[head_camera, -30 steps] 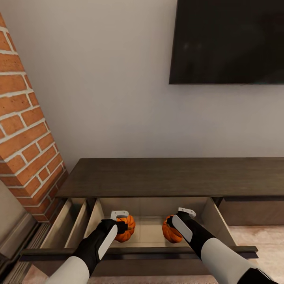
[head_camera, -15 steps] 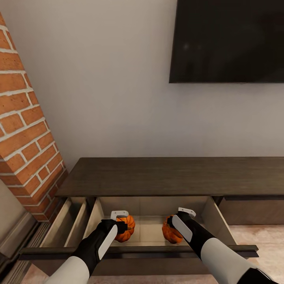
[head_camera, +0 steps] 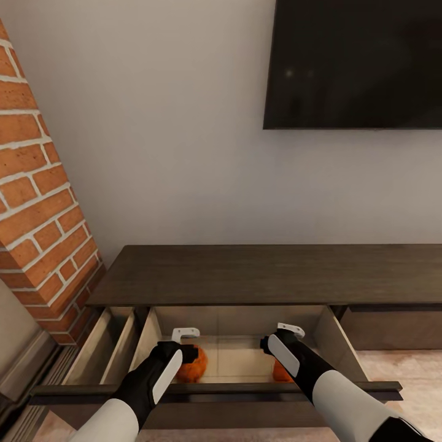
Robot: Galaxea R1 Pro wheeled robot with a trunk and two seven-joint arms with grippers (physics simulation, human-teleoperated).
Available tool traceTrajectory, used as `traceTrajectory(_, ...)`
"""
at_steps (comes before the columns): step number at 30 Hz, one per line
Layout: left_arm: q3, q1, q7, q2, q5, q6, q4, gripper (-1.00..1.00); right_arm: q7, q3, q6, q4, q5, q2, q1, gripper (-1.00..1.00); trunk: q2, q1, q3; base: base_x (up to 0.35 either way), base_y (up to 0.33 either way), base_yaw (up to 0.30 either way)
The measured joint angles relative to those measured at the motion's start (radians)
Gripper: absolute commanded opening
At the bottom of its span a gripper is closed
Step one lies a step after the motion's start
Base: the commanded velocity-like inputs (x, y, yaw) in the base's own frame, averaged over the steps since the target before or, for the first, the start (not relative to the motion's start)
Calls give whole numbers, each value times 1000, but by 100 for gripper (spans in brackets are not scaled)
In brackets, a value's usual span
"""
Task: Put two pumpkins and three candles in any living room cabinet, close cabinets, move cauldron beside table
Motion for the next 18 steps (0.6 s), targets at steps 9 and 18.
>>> traceTrajectory(9, 3, 0, 0, 0, 3, 1, -1, 100, 3, 0, 1, 0, 0, 0, 0, 100, 42, -23, 19, 0, 0, 0)
traceTrajectory(18, 9, 0, -3, 3, 5, 13, -43, 100, 0, -1, 14, 1, -8, 0, 0, 100, 105, -57, 47, 0, 0, 0)
